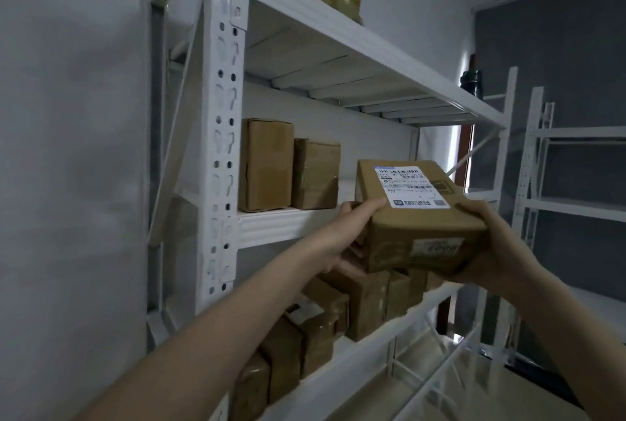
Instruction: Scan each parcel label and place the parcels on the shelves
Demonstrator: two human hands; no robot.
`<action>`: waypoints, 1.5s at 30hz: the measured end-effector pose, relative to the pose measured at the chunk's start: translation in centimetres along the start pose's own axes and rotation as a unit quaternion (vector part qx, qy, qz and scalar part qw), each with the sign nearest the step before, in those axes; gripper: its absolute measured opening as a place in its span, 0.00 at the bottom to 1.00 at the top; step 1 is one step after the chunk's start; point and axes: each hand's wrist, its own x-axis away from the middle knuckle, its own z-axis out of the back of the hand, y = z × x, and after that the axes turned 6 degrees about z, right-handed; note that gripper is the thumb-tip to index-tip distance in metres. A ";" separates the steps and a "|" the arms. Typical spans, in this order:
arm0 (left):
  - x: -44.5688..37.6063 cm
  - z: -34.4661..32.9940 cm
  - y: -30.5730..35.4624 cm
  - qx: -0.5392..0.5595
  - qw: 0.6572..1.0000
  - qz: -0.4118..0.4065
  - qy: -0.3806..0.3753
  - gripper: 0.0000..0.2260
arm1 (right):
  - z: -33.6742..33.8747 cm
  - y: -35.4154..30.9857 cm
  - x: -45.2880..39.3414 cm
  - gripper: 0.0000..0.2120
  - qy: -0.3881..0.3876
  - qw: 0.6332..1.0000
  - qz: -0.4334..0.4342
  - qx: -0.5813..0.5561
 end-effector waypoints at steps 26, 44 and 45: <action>-12.2 2.8 2.8 -0.445 0.785 -0.182 0.391 0.20 | 0.1 -1.8 -21.7 0.25 -0.193 0.978 -0.069 0.038; -11.0 1.6 -1.8 -0.452 0.729 -0.144 0.493 0.14 | -1.9 8.2 -23.6 0.24 -0.004 0.865 0.426 0.266; -10.1 1.9 -2.7 -0.447 0.735 -0.130 0.493 0.14 | -2.4 8.9 -22.0 0.22 0.001 0.838 0.484 0.252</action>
